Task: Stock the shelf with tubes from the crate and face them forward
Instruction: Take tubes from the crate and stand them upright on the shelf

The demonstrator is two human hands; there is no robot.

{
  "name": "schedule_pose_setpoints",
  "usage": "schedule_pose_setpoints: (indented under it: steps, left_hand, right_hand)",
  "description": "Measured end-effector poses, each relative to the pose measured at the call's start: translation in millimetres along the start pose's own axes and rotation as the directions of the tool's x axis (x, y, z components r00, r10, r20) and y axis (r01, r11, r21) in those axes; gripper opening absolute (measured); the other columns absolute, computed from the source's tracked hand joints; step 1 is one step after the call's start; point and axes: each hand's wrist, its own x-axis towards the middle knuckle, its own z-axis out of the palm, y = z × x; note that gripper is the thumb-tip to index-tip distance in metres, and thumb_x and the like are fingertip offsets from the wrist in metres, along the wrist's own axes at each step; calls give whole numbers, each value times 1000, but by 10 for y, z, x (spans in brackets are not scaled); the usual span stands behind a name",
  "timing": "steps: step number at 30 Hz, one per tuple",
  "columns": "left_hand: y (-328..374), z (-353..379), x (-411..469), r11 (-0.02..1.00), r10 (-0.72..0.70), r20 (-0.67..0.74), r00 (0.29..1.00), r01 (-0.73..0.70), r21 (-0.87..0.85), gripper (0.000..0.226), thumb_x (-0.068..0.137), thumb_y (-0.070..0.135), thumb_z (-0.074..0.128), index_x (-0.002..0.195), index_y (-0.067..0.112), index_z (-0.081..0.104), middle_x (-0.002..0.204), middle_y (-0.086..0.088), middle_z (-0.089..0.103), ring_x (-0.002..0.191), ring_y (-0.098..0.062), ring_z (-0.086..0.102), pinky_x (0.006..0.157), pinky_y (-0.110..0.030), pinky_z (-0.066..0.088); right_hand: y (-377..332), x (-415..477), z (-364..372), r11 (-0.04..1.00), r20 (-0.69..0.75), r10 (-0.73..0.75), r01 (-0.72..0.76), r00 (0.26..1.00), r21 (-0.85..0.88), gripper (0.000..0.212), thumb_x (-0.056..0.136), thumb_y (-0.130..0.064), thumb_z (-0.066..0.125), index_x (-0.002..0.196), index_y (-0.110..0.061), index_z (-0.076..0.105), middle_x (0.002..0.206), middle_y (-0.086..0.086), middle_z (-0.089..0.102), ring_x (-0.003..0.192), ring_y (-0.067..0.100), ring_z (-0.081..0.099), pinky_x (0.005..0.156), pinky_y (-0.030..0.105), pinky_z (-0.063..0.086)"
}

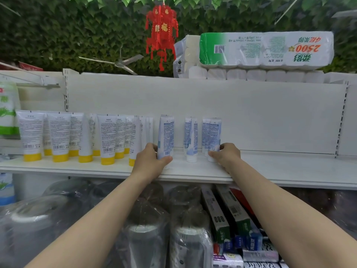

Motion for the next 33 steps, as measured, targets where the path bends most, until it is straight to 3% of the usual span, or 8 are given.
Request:
schedule_pose_setpoints:
  steps: [12,19,31,33]
  left_hand:
    - [-15,36,67,1000,-7,17,1000,6,17,47,89,34,68,123,11,47,128,-7,59,114,-23,57,86,-29,45]
    - [-31,69,87,1000,-3,13,1000,2,28,46,90,34,67,125,13,46,131,-6,57,116,-24,57,90,-31,47]
    - [-72,84,82,999,3,-17,1000,-3,36,48,89,38,66,123,12,46,129,-7,59,113,-25,58,89,-33,47]
    - [-69,66,62,1000,4,-10,1000,-4,8,52,88,37,67,126,11,44,131,-8,58,116,-26,58,90,-33,48]
  right_hand:
    - [-1,22,7,1000,0,9,-9,1000,-28,40,84,-36,75,113,-11,62,111,7,66,95,23,59,75,30,46]
    - [-4,28,17,999,-7,5,-6,1000,-50,43,84,-36,75,116,-11,61,117,8,65,104,25,61,81,32,49]
    - [10,4,20,998,-12,-17,16,1000,-54,37,85,-36,74,109,-12,58,116,8,64,91,20,54,75,29,43]
    - [-14,-49,7,998,-17,-18,17,1000,-54,48,84,-38,74,117,-10,54,121,8,61,98,21,56,78,30,44]
